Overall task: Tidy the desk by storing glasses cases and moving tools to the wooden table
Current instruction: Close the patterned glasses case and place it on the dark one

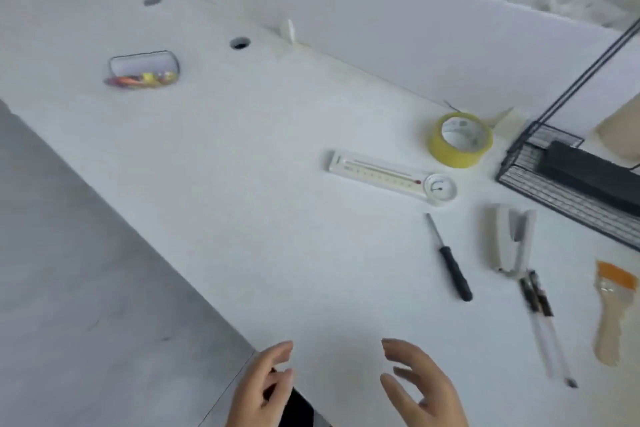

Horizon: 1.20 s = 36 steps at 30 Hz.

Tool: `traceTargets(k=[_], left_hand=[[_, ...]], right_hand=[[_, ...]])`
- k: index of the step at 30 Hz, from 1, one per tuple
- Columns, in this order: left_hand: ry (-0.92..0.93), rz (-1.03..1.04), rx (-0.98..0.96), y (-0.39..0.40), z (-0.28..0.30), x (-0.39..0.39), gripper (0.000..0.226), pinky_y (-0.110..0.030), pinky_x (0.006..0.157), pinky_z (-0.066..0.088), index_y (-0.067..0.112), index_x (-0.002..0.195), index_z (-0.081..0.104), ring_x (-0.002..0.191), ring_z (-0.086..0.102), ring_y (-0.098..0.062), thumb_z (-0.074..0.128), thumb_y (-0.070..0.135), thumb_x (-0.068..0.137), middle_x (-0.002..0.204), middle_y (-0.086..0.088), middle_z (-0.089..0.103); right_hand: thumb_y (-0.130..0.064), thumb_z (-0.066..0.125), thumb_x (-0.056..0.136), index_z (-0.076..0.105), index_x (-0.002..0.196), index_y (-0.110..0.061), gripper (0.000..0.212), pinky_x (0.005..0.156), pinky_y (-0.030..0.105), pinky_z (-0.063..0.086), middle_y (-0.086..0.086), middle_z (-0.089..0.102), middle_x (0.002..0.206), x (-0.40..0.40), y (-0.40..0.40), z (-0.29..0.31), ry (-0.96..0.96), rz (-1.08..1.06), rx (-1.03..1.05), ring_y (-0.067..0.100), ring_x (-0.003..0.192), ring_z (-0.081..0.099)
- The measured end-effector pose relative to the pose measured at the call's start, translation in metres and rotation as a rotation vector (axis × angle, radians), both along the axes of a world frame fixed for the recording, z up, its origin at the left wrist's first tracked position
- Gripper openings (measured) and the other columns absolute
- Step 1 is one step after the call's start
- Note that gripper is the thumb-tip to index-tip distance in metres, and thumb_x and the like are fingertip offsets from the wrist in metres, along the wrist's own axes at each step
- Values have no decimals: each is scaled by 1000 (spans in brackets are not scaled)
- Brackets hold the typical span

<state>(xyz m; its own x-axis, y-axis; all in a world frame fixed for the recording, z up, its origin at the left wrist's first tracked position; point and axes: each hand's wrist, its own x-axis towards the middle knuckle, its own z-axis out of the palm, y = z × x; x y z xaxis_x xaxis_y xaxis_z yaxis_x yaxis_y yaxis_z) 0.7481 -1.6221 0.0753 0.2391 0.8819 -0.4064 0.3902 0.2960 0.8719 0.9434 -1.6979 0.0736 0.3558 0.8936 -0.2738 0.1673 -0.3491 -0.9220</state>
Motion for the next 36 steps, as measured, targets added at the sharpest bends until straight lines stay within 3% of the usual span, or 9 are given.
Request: traceTargets(k=[2, 4, 7, 9, 12, 18, 23, 28, 36], left_hand=[[65, 111, -5, -18, -3, -47, 73, 3, 69, 45, 62, 77, 59, 88, 56, 21, 60, -11, 75, 87, 40, 65], [77, 224, 19, -21, -10, -88, 59, 1, 69, 46, 47, 85, 64, 89, 57, 18, 60, -12, 75, 102, 13, 70], [51, 332, 34, 9, -18, -146, 39, 2, 67, 44, 22, 100, 58, 87, 57, 18, 58, -9, 77, 110, -11, 63], [11, 360, 76, 43, -19, -189, 36, 3, 68, 43, 12, 109, 53, 84, 54, 23, 56, -8, 80, 109, -10, 60], [-19, 328, 159, 92, -11, -254, 37, 4, 72, 41, 28, 102, 49, 88, 51, 25, 54, -3, 83, 106, 5, 58], [1, 357, 168, 136, -1, -350, 30, 3, 71, 42, 33, 92, 52, 90, 51, 24, 55, 4, 83, 103, 9, 58], [27, 468, 43, 165, -27, -390, 34, 2, 61, 45, 25, 87, 57, 80, 60, 15, 56, -8, 79, 98, -8, 63], [-6, 388, 46, 257, -35, -405, 30, 2, 66, 44, 22, 100, 50, 85, 58, 15, 53, -3, 83, 100, 5, 59], [-18, 220, 184, 466, -1, -394, 34, 2, 72, 43, 25, 108, 42, 98, 51, 2, 52, 1, 85, 102, 18, 51]], right_hand=[[-34, 63, 57, 57, 85, -58, 38, 71, 0, 45, -32, 54, 107, -40, 9, -4, 18, 94, -12, -6, 93, 58], [-26, 62, 59, 55, 84, -63, 45, 72, -1, 44, -35, 52, 107, -78, 30, -4, 10, 195, -15, -8, 93, 57], [-36, 60, 60, 51, 84, -67, 40, 76, 1, 44, -39, 52, 105, -137, 81, 0, -25, 337, 2, -8, 96, 55], [-47, 53, 60, 56, 84, -59, 27, 80, 5, 45, -26, 64, 96, -183, 120, 3, -41, 373, 28, -8, 98, 54], [-34, 60, 69, 48, 88, -45, 25, 76, -4, 38, -13, 59, 97, -258, 171, 11, -37, 349, 61, -21, 91, 50], [-37, 61, 71, 48, 87, -44, 22, 74, -5, 39, -13, 56, 101, -351, 221, 15, -1, 401, -1, -20, 94, 49], [-8, 62, 80, 51, 86, -41, 36, 70, -4, 41, -4, 60, 98, -368, 261, 5, -22, 384, -91, -15, 90, 55], [-9, 61, 82, 53, 86, -36, 29, 76, 22, 43, 4, 63, 103, -370, 341, 2, -6, 212, -91, 18, 97, 60], [-8, 57, 84, 50, 86, -37, 30, 81, 22, 42, -2, 58, 103, -381, 532, 24, 32, 160, 12, 12, 95, 57]])
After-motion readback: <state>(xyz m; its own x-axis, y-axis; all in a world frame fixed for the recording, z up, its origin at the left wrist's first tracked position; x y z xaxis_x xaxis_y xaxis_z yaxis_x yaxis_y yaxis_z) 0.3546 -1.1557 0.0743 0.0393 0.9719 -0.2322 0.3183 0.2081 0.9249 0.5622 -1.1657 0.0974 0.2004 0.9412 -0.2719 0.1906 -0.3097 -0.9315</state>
